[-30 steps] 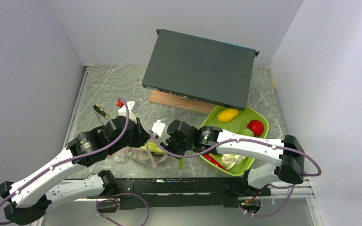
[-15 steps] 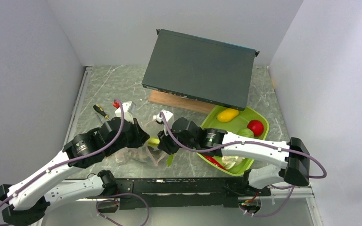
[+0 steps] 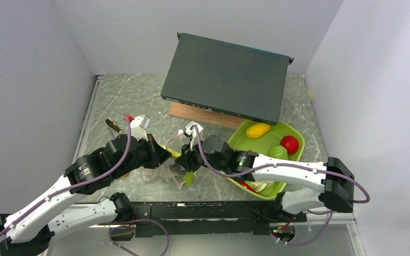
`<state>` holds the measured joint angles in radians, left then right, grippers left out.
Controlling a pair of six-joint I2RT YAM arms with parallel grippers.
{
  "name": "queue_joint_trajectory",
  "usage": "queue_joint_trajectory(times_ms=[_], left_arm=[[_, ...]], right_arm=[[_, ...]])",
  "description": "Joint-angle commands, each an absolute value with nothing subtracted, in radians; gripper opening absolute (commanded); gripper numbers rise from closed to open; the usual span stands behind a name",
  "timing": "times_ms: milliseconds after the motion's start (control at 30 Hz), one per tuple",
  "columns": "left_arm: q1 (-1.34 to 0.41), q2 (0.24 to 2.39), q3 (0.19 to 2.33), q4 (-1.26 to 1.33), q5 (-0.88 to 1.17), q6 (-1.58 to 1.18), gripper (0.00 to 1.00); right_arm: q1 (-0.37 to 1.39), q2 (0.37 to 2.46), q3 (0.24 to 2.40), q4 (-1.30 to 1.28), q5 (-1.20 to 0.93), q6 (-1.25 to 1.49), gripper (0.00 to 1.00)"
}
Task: Place the food in the zip-top bag and seal the zipper
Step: Place the fake vegetable in the zipper food storage bag.
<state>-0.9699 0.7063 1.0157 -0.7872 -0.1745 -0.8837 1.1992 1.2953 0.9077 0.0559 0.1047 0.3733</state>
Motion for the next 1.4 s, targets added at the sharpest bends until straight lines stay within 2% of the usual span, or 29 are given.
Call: queue_joint_trajectory(times_ms=[0, 267, 533, 700, 733, 867, 1100, 1367], left_arm=[[-0.968, 0.707, 1.017, -0.652, -0.054, -0.939, 0.00], [-0.968, 0.716, 0.963, -0.521, 0.025, -1.020, 0.00], [-0.968, 0.673, 0.906, -0.502, -0.038, -1.100, 0.00], [-0.966, 0.628, 0.879, -0.515, -0.118, -1.143, 0.00], [-0.966, 0.621, 0.872, -0.515, -0.130, -1.154, 0.00], [-0.965, 0.589, 0.841, -0.510, -0.170, -1.196, 0.00], [-0.962, 0.523, 0.816, -0.564, -0.269, -1.250, 0.00], [-0.962, 0.514, 0.836, -0.627, -0.319, -1.230, 0.00]], right_arm=[[1.196, 1.191, 0.920, 0.128, 0.181, 0.405, 0.00], [1.197, 1.212, 0.944, 0.076, 0.206, 0.420, 0.00], [1.197, 1.255, 0.856, 0.177, 0.240, 0.399, 0.00], [1.198, 1.300, 0.834, 0.205, 0.188, 0.394, 0.00], [1.200, 1.310, 0.834, 0.201, 0.172, 0.401, 0.02], [1.200, 1.330, 0.830, 0.184, 0.131, 0.432, 0.32], [1.201, 1.272, 0.909, -0.009, 0.133, 0.497, 0.70], [1.201, 1.211, 1.088, -0.299, 0.123, 0.515, 0.77]])
